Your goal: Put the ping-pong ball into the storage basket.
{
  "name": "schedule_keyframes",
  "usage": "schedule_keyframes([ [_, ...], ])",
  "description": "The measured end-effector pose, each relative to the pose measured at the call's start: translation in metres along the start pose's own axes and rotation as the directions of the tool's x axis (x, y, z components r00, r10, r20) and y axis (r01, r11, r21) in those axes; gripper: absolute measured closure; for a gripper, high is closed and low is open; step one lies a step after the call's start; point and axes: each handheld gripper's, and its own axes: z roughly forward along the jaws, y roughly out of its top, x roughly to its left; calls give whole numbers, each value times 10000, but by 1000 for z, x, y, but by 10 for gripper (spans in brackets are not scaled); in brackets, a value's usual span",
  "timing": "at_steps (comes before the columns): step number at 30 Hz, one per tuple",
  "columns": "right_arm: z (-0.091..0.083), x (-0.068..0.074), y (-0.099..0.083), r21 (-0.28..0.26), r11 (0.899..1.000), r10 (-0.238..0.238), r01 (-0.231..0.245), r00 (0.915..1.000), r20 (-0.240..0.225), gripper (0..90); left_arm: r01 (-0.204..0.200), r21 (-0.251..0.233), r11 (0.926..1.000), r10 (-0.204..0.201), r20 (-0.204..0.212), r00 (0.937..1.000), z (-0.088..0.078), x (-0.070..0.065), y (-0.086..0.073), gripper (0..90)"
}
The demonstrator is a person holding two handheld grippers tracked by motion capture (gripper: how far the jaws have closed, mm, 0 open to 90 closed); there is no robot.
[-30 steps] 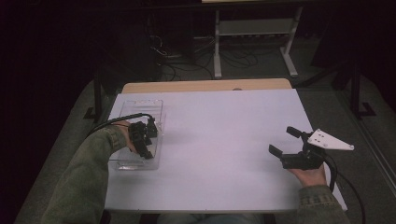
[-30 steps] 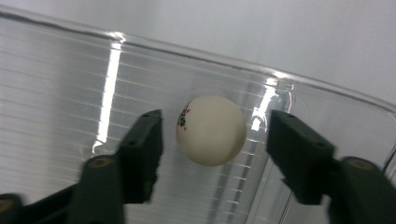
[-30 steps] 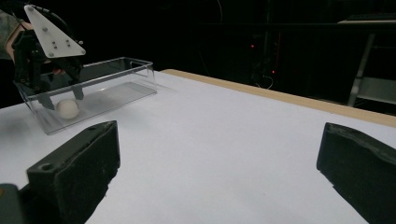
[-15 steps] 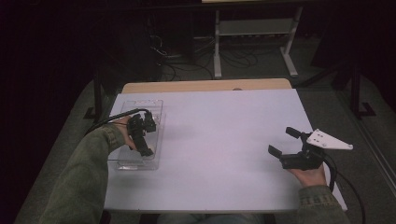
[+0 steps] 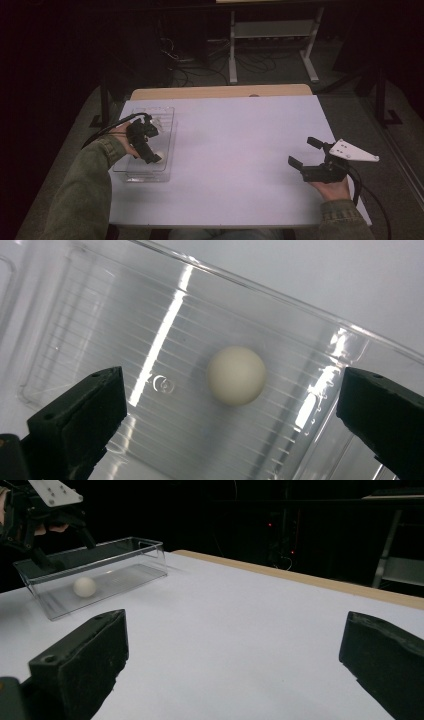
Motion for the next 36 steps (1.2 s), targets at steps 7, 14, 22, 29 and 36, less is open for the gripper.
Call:
schedule_keyframes([
  [7,-1,0,0,-4,10000,-2,2,10000,10,0,211,-672,9975,-219,-107,9997,-7,-2,-6,0],
  [14,-2,0,0,-26,10000,-12,12,10000,31,0,500,-1570,9863,-507,-9,9987,-13,-6,-14,0],
  [22,-3,0,0,-31,10000,23,-23,10000,71,0,1113,-2673,9572,-1147,27,9934,-15,-9,-27,0],
  [29,-3,0,0,-31,10000,10,-10,10000,79,0,1456,-3187,9366,-1540,-11,9881,-15,-10,-37,0],
  [36,-3,1,0,-28,10000,8,-8,10000,69,0,1697,-3876,9061,-1818,56,9833,-15,-13,-42,0],
])
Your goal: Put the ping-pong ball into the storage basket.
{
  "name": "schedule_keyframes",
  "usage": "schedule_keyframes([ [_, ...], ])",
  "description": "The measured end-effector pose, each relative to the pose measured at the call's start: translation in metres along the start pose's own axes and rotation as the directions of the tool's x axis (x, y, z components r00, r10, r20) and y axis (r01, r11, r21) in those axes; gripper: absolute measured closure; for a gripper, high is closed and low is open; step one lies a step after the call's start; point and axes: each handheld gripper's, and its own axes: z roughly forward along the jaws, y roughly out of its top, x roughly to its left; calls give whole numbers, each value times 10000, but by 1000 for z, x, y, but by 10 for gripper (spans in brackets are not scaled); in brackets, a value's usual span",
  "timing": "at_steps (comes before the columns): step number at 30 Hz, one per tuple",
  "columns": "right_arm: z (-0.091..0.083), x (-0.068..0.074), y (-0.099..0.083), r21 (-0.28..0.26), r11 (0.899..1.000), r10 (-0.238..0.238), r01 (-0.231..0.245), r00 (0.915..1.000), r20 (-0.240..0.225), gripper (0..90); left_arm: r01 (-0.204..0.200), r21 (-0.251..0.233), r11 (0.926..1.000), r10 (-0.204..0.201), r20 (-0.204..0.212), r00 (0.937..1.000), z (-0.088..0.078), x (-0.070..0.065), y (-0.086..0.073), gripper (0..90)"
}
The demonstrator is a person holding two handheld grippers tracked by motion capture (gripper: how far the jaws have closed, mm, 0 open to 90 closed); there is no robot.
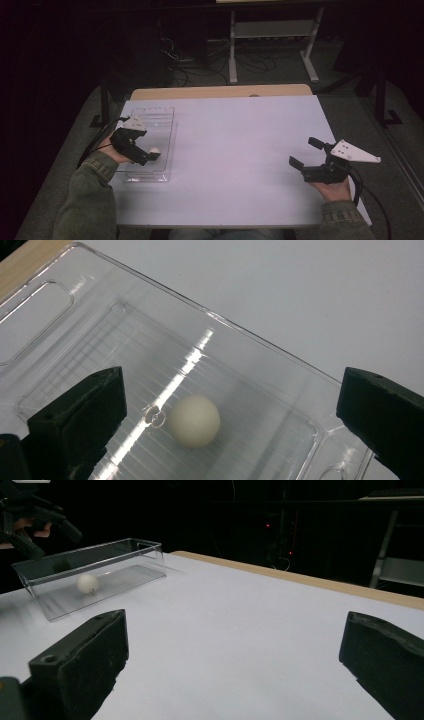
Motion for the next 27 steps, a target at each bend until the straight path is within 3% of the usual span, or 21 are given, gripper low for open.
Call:
schedule_keyframes([
  [9,0,0,0,3,10000,-17,17,10000,-4,0,465,-996,9939,-493,-265,9984,-13,-1,-8,0],
  [17,0,0,0,24,10000,-18,18,10000,-12,0,776,-1268,9889,-818,-283,9962,-13,-3,-18,0],
  [20,0,0,0,32,10000,-27,27,10000,-11,0,896,-1537,9841,-955,-319,9949,-11,-7,-25,0],
  [25,0,0,0,29,10000,-23,23,10000,-13,0,1136,-2308,9663,-1244,-329,9917,-15,-10,-32,0],
  [27,0,1,0,27,10000,-29,29,10000,-14,0,1179,-2372,9643,-1284,-292,9913,-15,-11,-34,0],
])
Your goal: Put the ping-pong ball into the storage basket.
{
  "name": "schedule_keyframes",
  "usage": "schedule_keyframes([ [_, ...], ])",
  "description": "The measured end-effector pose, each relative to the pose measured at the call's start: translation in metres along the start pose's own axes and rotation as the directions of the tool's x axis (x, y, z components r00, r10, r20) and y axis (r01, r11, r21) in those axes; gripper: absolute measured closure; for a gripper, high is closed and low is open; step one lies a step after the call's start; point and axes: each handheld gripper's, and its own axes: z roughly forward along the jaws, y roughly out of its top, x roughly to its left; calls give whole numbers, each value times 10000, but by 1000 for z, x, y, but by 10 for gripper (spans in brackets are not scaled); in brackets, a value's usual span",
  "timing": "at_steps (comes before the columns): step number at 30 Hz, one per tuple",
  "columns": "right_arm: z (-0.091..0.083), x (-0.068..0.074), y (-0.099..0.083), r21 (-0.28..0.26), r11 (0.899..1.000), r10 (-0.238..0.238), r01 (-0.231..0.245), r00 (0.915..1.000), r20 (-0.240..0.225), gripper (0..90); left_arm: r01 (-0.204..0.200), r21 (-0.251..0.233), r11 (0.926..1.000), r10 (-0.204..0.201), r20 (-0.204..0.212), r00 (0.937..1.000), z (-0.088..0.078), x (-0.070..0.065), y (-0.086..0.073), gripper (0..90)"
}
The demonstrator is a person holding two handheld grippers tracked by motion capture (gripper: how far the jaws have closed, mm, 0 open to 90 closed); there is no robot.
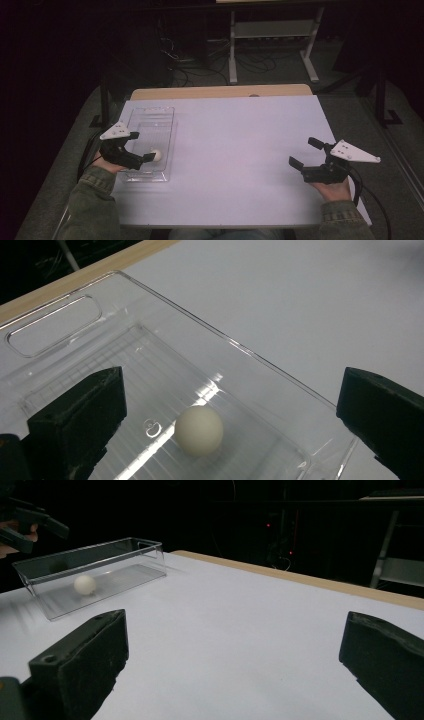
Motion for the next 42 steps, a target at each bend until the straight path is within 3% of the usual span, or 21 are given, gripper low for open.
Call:
schedule_keyframes([
  [8,0,0,0,7,10000,-22,22,10000,1,0,-33,-511,9987,26,-124,9999,-2,-7,-4,0],
  [15,0,0,0,19,10000,-27,27,10000,1,0,396,-1022,9940,-386,114,9992,-7,-6,-14,0],
  [18,0,0,0,31,10000,-49,49,10000,5,0,308,-1232,9919,-325,-117,9994,-11,-7,-17,0],
  [28,0,0,-1,45,10000,-28,28,10000,7,0,498,-2088,9767,-685,-830,9942,-15,-11,-32,0],
  [33,0,0,-1,51,10000,-20,19,10000,33,0,350,-2452,9689,-692,-1323,9888,-15,-16,-40,0],
  [36,0,0,-1,61,10000,-30,30,10000,29,0,273,-2701,9624,-720,-1570,9850,-17,-17,-43,0],
  [39,0,-1,-1,64,10000,-13,13,10000,27,0,354,-3088,9505,-891,-1616,9828,-16,-18,-47,0],
  [42,0,-2,-2,93,10000,-6,6,10000,18,0,10,-3276,9448,-696,-1975,9778,-19,-23,-46,0],
])
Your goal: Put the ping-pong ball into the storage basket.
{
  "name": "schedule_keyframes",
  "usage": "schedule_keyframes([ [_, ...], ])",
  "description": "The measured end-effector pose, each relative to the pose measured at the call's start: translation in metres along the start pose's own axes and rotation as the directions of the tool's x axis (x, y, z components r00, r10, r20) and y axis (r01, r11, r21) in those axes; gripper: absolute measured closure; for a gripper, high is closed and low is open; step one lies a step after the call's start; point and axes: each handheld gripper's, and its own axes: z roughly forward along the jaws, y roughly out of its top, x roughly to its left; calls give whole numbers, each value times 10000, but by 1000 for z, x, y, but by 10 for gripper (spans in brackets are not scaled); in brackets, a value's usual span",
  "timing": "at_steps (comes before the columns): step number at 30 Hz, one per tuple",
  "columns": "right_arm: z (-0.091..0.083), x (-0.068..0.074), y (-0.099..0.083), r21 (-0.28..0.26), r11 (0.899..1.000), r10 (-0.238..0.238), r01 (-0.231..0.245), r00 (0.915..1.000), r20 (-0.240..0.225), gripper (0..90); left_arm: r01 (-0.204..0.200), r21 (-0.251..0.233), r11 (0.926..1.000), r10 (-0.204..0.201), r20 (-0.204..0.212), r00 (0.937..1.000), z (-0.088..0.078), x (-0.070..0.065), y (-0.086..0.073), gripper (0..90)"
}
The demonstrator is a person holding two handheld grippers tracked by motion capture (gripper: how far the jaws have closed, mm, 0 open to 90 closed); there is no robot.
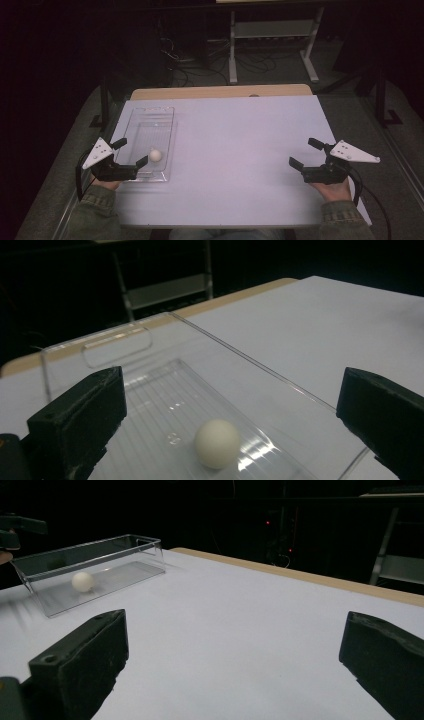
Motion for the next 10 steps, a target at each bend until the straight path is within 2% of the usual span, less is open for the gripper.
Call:
schedule_keyframes([
  [3,0,0,-1,45,10000,27,-27,10000,-11,0,-56,-177,9998,58,139,9999,-4,-2,3,0],
  [10,1,1,0,89,10000,-26,26,10000,-7,0,45,-146,9999,-41,244,9997,-5,0,0,0],
])
